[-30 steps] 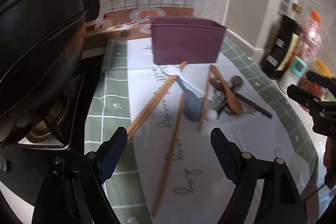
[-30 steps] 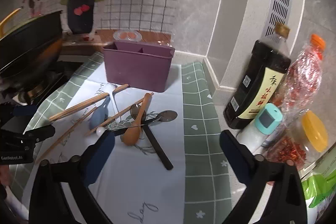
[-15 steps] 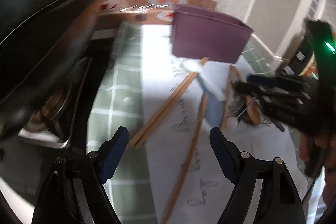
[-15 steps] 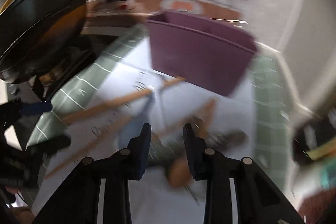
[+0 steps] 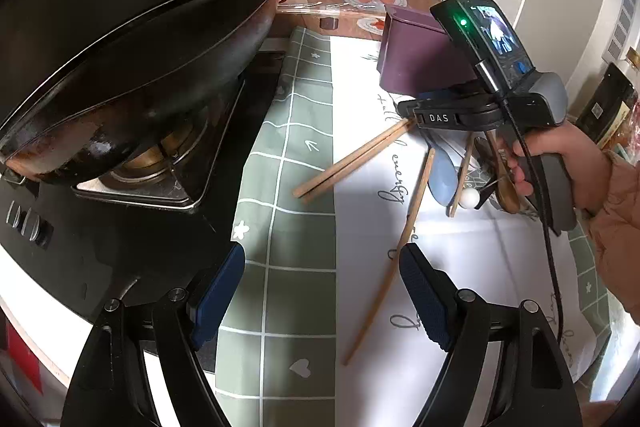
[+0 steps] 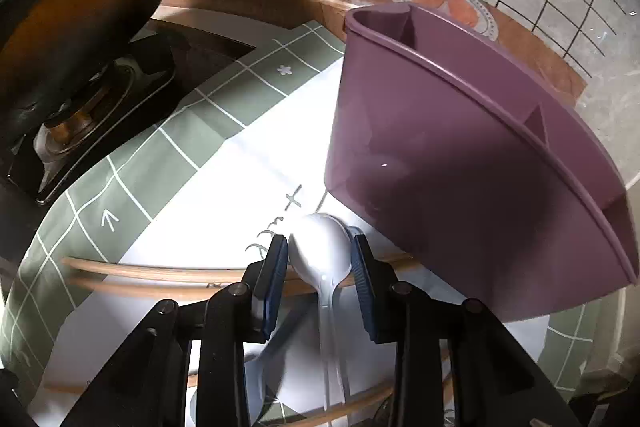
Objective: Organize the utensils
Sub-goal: 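Reach down and grasp the white plastic spoon with the right gripper, then grasp a single wooden chopstick with the left gripper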
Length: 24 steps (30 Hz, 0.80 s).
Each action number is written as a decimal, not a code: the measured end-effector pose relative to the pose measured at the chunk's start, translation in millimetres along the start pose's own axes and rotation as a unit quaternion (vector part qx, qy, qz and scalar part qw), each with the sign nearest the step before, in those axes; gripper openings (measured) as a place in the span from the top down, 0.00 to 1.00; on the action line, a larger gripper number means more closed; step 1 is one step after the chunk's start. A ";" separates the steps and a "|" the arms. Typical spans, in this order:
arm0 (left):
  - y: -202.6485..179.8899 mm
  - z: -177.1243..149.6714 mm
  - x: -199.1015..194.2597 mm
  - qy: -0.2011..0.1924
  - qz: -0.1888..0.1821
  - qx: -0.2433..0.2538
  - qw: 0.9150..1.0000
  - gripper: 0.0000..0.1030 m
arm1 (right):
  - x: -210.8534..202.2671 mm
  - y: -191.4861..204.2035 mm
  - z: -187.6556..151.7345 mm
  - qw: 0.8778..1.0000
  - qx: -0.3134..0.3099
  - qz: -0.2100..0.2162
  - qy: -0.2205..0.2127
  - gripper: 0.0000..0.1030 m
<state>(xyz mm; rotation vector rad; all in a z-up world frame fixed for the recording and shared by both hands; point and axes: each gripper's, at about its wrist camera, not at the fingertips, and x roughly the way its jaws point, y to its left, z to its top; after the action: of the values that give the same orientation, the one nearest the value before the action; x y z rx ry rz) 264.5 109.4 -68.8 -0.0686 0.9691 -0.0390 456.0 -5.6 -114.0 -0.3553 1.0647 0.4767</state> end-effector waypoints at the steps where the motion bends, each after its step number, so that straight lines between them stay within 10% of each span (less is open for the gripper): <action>1: -2.1 2.9 2.0 0.000 -0.004 0.004 1.000 0.23 | 0.2 -1.7 -0.1 1.000 0.004 -0.002 0.002 0.71; 7: -27.2 20.6 14.2 -0.003 -0.049 0.064 0.997 0.23 | -35.1 -24.2 -16.2 0.998 0.051 0.023 -0.006 0.73; 12: -52.9 38.2 49.3 0.053 -0.131 0.119 0.983 0.47 | -71.7 -42.6 -36.9 0.997 0.075 0.018 -0.011 0.73; 14: -60.3 43.7 67.6 0.090 -0.130 0.134 0.978 0.64 | -83.6 -48.0 -47.9 0.996 0.088 0.016 -0.013 0.73; 16: -64.2 47.0 77.6 0.113 -0.141 0.143 0.973 0.67 | -95.0 -51.9 -59.9 0.995 0.094 0.014 -0.012 0.88; 24: -76.7 52.2 101.0 0.162 -0.129 0.170 0.963 0.71 | -110.4 -56.8 -81.0 0.993 0.112 0.015 -0.017 0.89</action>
<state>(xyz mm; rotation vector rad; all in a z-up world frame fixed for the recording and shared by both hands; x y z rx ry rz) 364.5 28.6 -116.5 0.1336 1.2642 -0.4678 381.8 -115.9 -48.4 -0.1329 1.0802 0.3851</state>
